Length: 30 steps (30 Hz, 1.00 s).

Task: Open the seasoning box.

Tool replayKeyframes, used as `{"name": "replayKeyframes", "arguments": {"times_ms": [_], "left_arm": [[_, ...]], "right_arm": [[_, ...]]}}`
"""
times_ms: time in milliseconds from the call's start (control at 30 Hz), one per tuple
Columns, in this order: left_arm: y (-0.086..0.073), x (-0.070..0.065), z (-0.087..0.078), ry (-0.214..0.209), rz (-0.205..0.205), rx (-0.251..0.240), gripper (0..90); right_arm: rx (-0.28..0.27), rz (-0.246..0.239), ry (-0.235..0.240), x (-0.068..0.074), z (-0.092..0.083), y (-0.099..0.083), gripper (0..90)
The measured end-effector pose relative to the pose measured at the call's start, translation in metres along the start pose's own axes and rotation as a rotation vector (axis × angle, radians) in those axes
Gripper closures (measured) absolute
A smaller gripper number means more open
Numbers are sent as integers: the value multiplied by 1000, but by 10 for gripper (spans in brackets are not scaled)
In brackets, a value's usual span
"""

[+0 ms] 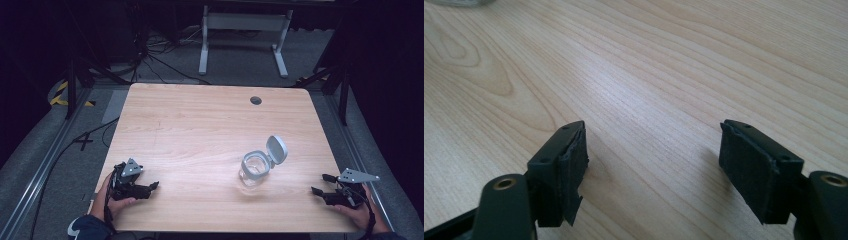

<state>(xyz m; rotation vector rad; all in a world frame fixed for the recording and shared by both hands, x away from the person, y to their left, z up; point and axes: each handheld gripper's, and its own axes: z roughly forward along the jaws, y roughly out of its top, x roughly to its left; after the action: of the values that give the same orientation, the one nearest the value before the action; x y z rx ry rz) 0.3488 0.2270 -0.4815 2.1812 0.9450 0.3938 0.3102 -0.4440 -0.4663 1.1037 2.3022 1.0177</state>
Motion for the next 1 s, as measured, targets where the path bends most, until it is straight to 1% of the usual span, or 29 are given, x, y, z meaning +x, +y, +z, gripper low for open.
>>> {"name": "replayKeyframes", "arguments": {"times_ms": [100,167,200,233,267,1000], "left_arm": [[0,0,0,5,6,-2,150],[0,0,0,4,-7,-6,150],[0,0,1,5,-7,-7,149],[0,-1,0,1,-13,1,147],[0,-2,1,-2,-26,-2,146],[0,-2,1,-2,-25,-1,145]], "right_arm": [[3,1,-5,1,-1,0,274],[0,3,-7,1,-1,0,274],[0,4,-8,1,-1,-1,274],[-1,4,-8,2,-1,-1,274],[0,4,-8,2,-1,-1,274],[4,-3,3,1,-1,0,270]]}}
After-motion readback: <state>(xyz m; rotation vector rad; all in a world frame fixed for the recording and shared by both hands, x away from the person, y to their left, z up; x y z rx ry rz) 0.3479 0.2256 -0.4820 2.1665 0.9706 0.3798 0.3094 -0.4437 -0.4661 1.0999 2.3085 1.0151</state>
